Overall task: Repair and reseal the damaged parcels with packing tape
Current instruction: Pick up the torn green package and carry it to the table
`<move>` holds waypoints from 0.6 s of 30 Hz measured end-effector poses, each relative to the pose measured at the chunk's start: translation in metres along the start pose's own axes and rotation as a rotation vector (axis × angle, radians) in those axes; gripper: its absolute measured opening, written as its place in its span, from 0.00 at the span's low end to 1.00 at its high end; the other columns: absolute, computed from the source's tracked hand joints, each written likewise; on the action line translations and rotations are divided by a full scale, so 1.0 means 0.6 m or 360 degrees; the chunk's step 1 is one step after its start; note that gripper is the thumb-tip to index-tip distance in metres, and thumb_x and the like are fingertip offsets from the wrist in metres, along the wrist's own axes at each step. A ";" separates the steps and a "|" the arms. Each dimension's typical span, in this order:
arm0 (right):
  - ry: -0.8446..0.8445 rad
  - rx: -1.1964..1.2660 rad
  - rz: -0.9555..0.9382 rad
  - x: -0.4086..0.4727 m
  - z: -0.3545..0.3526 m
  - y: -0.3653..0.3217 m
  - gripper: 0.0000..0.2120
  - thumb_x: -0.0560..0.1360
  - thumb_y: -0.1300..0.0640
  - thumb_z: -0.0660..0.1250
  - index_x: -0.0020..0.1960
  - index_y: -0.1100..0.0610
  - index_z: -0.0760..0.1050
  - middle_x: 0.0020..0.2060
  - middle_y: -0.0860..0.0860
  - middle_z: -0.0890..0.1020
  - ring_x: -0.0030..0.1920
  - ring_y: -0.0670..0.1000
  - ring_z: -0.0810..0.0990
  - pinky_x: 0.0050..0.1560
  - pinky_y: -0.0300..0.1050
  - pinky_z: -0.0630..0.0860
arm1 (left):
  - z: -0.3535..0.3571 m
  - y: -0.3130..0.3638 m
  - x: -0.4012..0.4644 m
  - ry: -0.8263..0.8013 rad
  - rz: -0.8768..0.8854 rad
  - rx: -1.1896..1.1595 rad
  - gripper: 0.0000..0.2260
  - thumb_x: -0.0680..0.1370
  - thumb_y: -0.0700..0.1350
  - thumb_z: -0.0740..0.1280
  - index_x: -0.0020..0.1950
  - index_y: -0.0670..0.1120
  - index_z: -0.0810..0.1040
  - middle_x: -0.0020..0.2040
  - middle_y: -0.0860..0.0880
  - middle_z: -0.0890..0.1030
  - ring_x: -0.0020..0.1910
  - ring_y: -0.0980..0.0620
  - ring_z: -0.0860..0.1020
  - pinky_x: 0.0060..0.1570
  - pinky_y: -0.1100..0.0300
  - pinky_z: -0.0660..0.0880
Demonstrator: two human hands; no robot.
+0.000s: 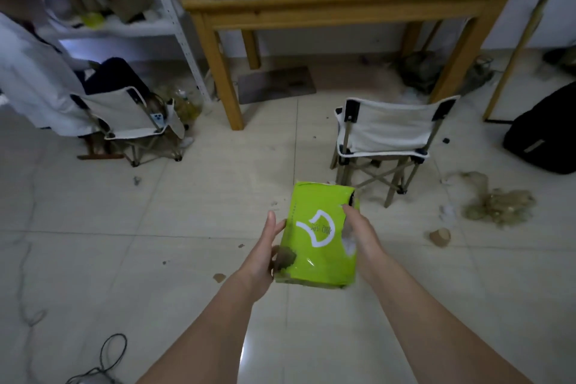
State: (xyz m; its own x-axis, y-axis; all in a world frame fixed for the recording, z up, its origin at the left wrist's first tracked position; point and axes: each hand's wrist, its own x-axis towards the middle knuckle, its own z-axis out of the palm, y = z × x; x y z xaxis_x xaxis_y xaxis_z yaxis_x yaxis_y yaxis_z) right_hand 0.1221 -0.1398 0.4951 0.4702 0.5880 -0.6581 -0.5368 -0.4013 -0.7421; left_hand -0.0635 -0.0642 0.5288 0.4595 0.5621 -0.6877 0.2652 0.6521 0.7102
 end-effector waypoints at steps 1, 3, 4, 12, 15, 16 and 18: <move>-0.0019 0.0035 -0.0009 -0.028 -0.002 -0.029 0.46 0.52 0.29 0.72 0.66 0.48 0.72 0.60 0.51 0.79 0.58 0.57 0.79 0.63 0.58 0.72 | 0.006 0.025 -0.033 -0.0016 0.0022 0.0060 0.41 0.56 0.82 0.59 0.65 0.67 0.74 0.66 0.46 0.77 0.64 0.46 0.77 0.59 0.48 0.76; -0.0064 0.0106 -0.0012 -0.123 0.007 -0.105 0.39 0.60 0.32 0.72 0.66 0.49 0.73 0.61 0.52 0.80 0.58 0.58 0.80 0.62 0.59 0.73 | 0.017 0.074 -0.095 -0.0038 0.0060 0.0158 0.41 0.52 0.84 0.60 0.62 0.70 0.75 0.67 0.48 0.76 0.67 0.47 0.74 0.65 0.46 0.72; -0.0099 0.0110 -0.0020 -0.174 0.014 -0.145 0.31 0.67 0.36 0.70 0.66 0.50 0.73 0.60 0.52 0.80 0.58 0.58 0.80 0.61 0.59 0.74 | 0.022 0.095 -0.122 -0.0057 0.0076 0.0180 0.41 0.51 0.85 0.60 0.61 0.72 0.75 0.68 0.50 0.76 0.67 0.47 0.73 0.67 0.45 0.70; -0.0297 0.0182 -0.0184 -0.351 0.026 -0.344 0.28 0.73 0.35 0.64 0.65 0.52 0.76 0.59 0.56 0.81 0.56 0.61 0.81 0.59 0.66 0.74 | 0.069 0.253 -0.321 -0.0138 0.0209 0.0331 0.36 0.63 0.79 0.47 0.70 0.73 0.63 0.61 0.61 0.78 0.59 0.56 0.76 0.72 0.36 0.47; -0.0329 0.0146 -0.0317 -0.412 0.041 -0.395 0.24 0.76 0.37 0.61 0.61 0.53 0.79 0.54 0.54 0.84 0.53 0.57 0.83 0.57 0.60 0.77 | 0.074 0.295 -0.368 -0.0184 0.0228 0.0178 0.36 0.64 0.78 0.46 0.69 0.69 0.67 0.69 0.59 0.74 0.69 0.47 0.70 0.71 0.33 0.45; -0.0332 0.0135 -0.0358 -0.428 0.045 -0.407 0.23 0.76 0.37 0.61 0.60 0.52 0.79 0.53 0.53 0.84 0.53 0.56 0.83 0.56 0.58 0.78 | 0.076 0.305 -0.380 -0.0194 0.0233 0.0111 0.35 0.67 0.78 0.46 0.69 0.67 0.69 0.72 0.56 0.72 0.72 0.45 0.67 0.71 0.32 0.44; -0.0334 0.0108 -0.0442 -0.452 0.054 -0.420 0.22 0.76 0.39 0.61 0.64 0.50 0.76 0.57 0.52 0.82 0.54 0.55 0.82 0.56 0.55 0.78 | 0.077 0.321 -0.404 -0.0210 0.0262 0.0021 0.32 0.72 0.75 0.46 0.68 0.63 0.72 0.74 0.53 0.70 0.74 0.43 0.65 0.71 0.31 0.44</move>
State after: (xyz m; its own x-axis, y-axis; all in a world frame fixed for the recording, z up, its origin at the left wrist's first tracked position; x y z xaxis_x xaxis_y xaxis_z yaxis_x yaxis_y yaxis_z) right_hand 0.1072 -0.1756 0.8645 0.4545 0.8024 -0.3867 -0.4573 -0.1623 -0.8743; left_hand -0.0847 -0.0986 0.8393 0.6041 0.5885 -0.5373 0.1884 0.5497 0.8138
